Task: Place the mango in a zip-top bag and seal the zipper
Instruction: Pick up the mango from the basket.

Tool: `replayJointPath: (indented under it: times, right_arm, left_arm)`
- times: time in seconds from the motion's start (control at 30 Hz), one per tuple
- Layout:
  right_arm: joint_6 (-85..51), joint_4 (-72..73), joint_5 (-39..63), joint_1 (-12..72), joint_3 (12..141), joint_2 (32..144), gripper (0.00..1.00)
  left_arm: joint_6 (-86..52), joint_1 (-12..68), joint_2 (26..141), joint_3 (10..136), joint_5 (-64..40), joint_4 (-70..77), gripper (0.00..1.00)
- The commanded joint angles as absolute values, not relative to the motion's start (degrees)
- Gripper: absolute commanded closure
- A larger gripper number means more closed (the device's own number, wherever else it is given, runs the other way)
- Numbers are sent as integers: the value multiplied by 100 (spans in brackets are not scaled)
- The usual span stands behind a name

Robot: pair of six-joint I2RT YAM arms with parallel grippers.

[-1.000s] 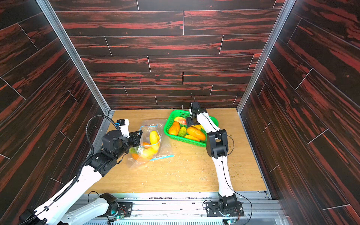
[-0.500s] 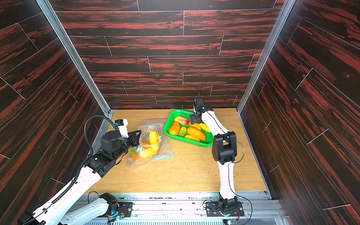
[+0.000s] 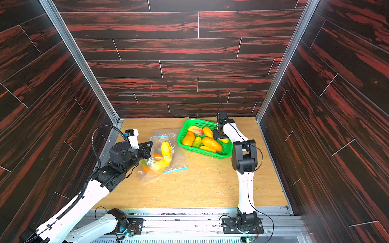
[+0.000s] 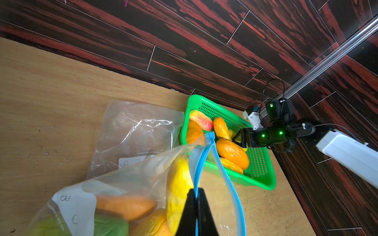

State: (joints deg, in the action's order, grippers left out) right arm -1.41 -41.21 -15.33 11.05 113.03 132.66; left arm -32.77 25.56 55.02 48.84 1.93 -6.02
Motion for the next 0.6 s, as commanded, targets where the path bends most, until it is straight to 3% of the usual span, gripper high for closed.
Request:
replayJointPath:
  times: [0.0, 0.37, 0.57]
  right_arm:
    - [-149, -4272, -1633, 1103, 11527, 13576, 28]
    - [-215, -4654, -1812, 1113, 12067, 14162, 29]
    - [-70, -5054, -2418, 1217, 12369, 14424, 27]
  left_arm:
    - [-3234, 2549, 5440, 4849, 273, -575, 100]
    - [-3261, 2549, 5507, 4897, 238, -571, 99]
    - [-3287, 2549, 5525, 4922, 185, -545, 99]
